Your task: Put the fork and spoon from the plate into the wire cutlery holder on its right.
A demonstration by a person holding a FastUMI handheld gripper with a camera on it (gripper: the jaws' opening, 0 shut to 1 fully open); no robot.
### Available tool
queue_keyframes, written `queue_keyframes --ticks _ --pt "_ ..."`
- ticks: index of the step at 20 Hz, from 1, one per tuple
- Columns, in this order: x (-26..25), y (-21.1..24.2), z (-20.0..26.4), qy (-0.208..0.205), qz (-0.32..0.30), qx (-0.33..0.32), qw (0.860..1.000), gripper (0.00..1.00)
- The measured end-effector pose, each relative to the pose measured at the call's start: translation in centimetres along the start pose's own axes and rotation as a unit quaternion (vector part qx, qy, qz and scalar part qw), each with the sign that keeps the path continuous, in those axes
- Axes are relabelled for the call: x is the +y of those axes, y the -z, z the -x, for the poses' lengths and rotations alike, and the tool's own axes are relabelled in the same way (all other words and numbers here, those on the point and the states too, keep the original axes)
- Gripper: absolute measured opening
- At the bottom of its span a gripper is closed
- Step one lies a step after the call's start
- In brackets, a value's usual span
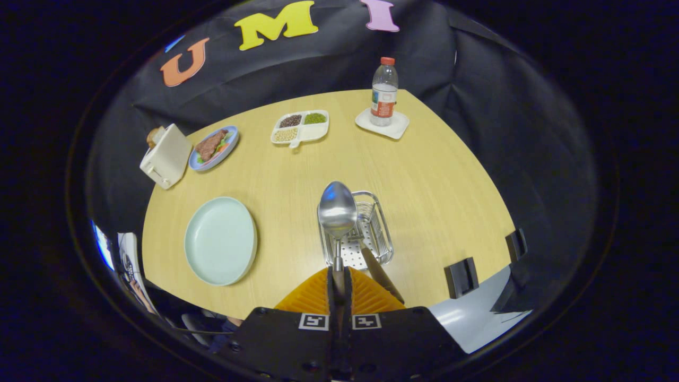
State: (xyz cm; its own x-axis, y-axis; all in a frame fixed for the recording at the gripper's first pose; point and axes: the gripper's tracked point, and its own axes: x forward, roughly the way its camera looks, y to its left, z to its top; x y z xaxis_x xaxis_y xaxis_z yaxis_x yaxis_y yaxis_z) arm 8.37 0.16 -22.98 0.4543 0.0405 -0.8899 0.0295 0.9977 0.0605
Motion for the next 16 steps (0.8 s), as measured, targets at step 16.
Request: queue_keyframes --ticks 16 --pt "-0.5 -1.3 1.0 0.016 0.009 -0.059 0.998 0.13"
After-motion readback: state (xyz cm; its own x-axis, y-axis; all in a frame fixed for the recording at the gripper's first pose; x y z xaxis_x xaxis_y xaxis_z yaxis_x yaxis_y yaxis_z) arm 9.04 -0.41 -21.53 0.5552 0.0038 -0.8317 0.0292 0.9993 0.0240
